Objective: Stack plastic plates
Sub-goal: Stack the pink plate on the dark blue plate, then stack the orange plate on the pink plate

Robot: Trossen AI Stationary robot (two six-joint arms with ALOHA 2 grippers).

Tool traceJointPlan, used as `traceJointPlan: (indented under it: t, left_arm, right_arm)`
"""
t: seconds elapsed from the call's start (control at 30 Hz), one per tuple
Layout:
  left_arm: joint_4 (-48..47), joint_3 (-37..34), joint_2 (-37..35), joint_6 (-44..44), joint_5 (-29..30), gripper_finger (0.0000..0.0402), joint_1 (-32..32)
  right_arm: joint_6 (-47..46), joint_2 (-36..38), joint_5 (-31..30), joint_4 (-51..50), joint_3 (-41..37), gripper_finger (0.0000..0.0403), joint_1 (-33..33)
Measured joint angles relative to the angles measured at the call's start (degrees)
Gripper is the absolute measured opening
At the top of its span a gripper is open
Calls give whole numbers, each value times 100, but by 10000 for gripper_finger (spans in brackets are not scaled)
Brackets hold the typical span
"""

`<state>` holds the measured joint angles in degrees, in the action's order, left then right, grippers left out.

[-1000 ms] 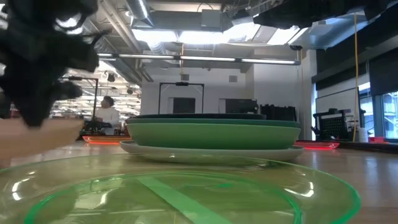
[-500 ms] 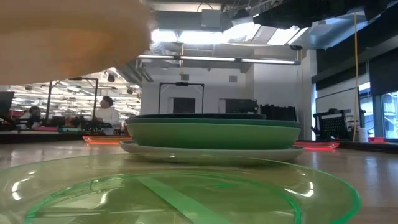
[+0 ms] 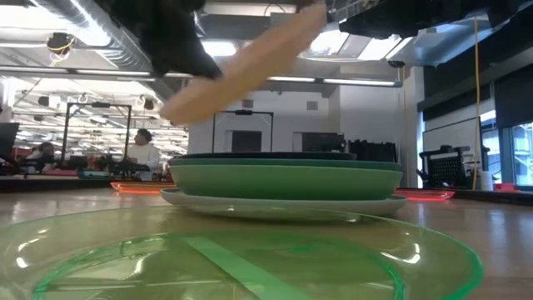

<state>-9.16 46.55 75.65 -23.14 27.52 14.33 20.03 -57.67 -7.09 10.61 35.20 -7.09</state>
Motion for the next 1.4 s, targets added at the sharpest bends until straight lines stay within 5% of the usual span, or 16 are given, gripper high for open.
traceJointPlan:
  t: [0.37,0.6,1.0,1.4]
  left_arm:
    - [612,-55,708,-25,-132,12,-490]
    - [619,-55,1010,-66,-144,50,-650]
    - [-26,-60,369,423,-292,90,-682]
    - [-1851,-53,47,698,1022,91,-1212]
  right_arm:
    - [2,0,0,-2,-2,138,-2]
    - [1,0,0,-2,-2,138,-1]
    - [1,0,0,-15,-2,138,-2]
    - [0,0,0,-13,-2,138,-1]
